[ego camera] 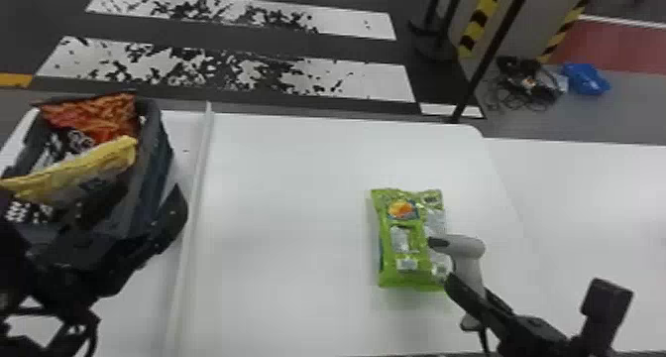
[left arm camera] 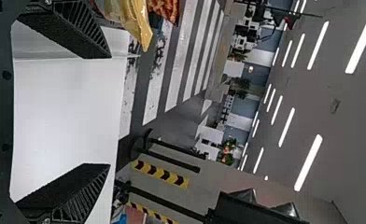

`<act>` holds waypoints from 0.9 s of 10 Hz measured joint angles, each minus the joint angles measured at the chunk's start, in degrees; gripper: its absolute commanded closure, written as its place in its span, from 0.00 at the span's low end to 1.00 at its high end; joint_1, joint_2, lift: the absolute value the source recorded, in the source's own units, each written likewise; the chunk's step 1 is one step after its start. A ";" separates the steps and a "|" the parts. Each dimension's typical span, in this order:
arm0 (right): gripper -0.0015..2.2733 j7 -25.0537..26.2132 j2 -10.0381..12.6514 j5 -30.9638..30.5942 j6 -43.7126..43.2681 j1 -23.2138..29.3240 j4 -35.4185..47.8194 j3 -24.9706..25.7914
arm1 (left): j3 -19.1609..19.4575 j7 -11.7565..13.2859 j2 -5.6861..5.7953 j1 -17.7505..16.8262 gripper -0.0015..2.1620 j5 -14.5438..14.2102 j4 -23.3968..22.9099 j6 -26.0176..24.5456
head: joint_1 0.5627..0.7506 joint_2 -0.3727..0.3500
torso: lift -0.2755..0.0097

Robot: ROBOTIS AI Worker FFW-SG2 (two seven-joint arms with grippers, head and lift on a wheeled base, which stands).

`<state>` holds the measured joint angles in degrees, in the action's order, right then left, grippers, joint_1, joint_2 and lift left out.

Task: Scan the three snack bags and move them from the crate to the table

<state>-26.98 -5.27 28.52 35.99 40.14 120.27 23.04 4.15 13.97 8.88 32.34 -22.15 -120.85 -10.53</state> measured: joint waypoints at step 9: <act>0.99 -1.48 -0.68 -2.66 -1.26 -1.32 -9.16 -0.25 | 0.01 0.35 0.06 0.43 0.02 -0.05 0.04 1.03 | 0.70 0.28 | 0.75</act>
<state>-28.47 -5.95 25.86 34.73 38.82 111.11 22.79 4.16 14.33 8.94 32.78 -22.19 -120.82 -9.50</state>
